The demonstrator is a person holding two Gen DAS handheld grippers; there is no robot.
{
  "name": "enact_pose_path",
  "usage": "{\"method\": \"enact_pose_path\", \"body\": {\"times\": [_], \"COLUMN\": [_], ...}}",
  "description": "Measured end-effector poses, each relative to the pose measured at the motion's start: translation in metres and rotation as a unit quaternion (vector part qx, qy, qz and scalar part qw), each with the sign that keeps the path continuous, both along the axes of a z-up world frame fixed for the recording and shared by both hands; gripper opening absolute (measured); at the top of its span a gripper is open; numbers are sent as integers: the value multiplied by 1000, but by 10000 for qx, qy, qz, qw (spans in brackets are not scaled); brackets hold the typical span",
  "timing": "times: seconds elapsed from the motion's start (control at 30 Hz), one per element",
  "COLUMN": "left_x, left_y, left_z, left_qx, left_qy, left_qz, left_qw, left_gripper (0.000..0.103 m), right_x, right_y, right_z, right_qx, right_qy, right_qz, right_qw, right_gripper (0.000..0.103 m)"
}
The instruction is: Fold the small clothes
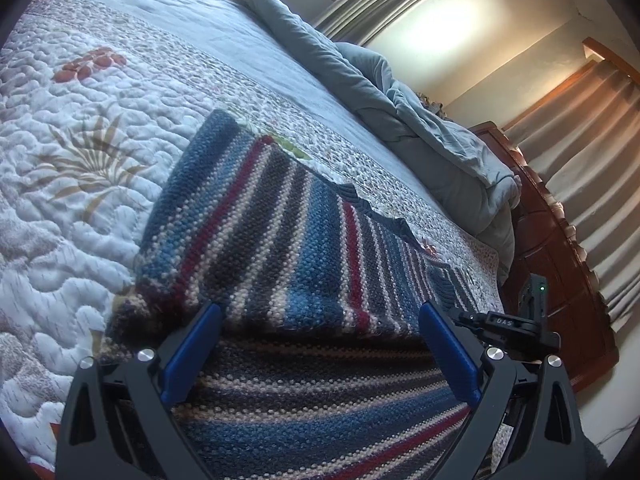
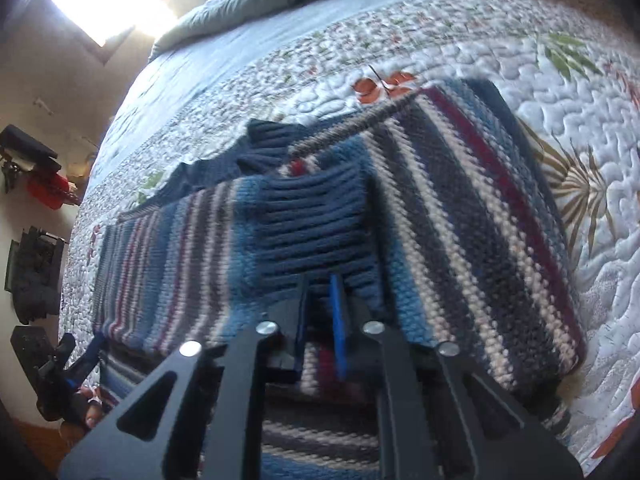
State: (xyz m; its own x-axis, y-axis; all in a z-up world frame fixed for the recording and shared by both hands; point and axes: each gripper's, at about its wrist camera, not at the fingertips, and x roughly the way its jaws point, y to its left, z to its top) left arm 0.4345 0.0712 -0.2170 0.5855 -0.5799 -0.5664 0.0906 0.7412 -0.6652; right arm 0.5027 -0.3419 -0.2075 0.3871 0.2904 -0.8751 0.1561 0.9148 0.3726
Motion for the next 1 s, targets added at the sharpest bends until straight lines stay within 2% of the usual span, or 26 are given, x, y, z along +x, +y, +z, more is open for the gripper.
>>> {"method": "enact_pose_path", "body": {"times": [0.07,0.2,0.27,0.33,0.37,0.43,0.47,0.5,0.57,0.67,0.73,0.87,1.0], "left_x": [0,-2,-9,-24,-39,-66,-85,-99,-132,-177,-209,-258,-301], "left_y": [-1,-3,-6,-14,-24,-38,-46,-51,-58,-68,-75,-84,-87], "left_z": [-1,0,8,24,39,62,77,88,110,136,151,169,179], "left_qx": [58,120,337,845,1359,2051,2366,2475,2630,2846,3058,3141,3271], "left_qy": [-10,30,49,-111,-286,-576,-722,-807,-925,-1038,-1129,-1118,-1087], "left_qz": [-19,21,86,181,214,241,276,298,365,393,397,297,244], "left_qw": [10000,9999,9994,9962,9901,9767,9685,9651,9597,9522,9446,9423,9384], "left_gripper": [99,99,99,99,99,99,99,99,99,99,99,99,99], "right_x": [-3,-21,-41,-67,-79,-109,-123,-141,-179,-218,-242,-287,-330], "right_y": [-7,-15,-17,-11,-7,2,5,10,21,34,40,49,45], "right_z": [0,18,31,41,46,54,58,61,66,73,80,99,119], "right_qx": [145,207,359,441,468,541,570,592,699,777,730,601,651], "right_qy": [-15,-158,-253,-359,-409,-525,-567,-598,-655,-727,-821,-1029,-1259], "right_qz": [-152,-258,-214,-87,-22,144,235,335,512,570,658,820,796], "right_qw": [9998,9993,9988,9983,9981,9971,9965,9959,9941,9927,9918,9895,9867], "right_gripper": [3,19,19,22,25,35,36,36,38,52,54,58,75]}}
